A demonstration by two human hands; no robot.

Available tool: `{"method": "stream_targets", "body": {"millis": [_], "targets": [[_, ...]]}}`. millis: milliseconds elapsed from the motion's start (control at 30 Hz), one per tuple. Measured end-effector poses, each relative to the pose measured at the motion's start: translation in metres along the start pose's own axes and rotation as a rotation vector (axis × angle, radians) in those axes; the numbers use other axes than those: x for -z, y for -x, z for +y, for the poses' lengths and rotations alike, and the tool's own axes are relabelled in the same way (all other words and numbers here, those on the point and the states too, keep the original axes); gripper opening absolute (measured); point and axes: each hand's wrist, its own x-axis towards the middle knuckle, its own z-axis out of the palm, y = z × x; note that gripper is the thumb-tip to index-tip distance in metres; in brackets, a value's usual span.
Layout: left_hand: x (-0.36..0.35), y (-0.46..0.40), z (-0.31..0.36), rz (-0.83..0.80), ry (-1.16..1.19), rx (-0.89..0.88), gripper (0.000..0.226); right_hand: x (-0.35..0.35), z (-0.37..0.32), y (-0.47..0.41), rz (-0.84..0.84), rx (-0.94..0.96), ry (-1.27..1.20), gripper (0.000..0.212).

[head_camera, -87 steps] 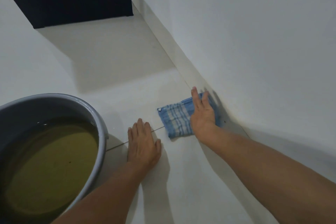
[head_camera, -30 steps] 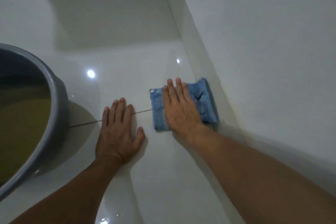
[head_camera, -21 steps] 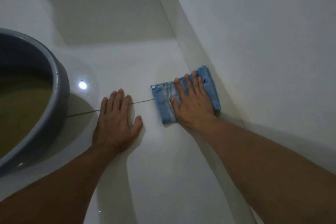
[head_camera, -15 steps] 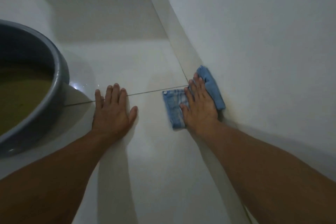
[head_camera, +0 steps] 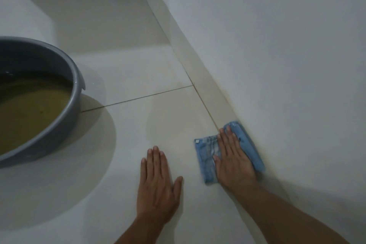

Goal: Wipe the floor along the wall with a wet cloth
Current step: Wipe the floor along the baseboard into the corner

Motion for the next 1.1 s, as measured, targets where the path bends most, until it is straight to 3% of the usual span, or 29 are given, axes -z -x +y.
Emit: {"method": "stream_targets", "body": {"millis": [167,300,500,733,1100], "targets": [[-0.003,0.001,0.003,0.019,-0.037,0.020,0.079,-0.005,-0.003,0.001,-0.037,0.029,-0.022,0.071],[-0.009,0.026,0.026,0.064,0.020,-0.005,0.075,-0.008,-0.011,-0.009,0.049,-0.057,-0.101,0.066],[-0.035,0.076,0.074,-0.041,0.125,-0.083,0.073,-0.011,-0.009,-0.009,-0.033,-0.010,-0.072,0.067],[-0.036,0.072,0.085,-0.075,-0.012,-0.036,0.079,-0.007,-0.006,-0.011,-0.046,-0.018,0.044,0.069],[-0.031,0.077,0.091,-0.026,-0.151,0.008,0.082,-0.036,0.031,0.134,0.009,-0.037,0.178,0.069]]}}
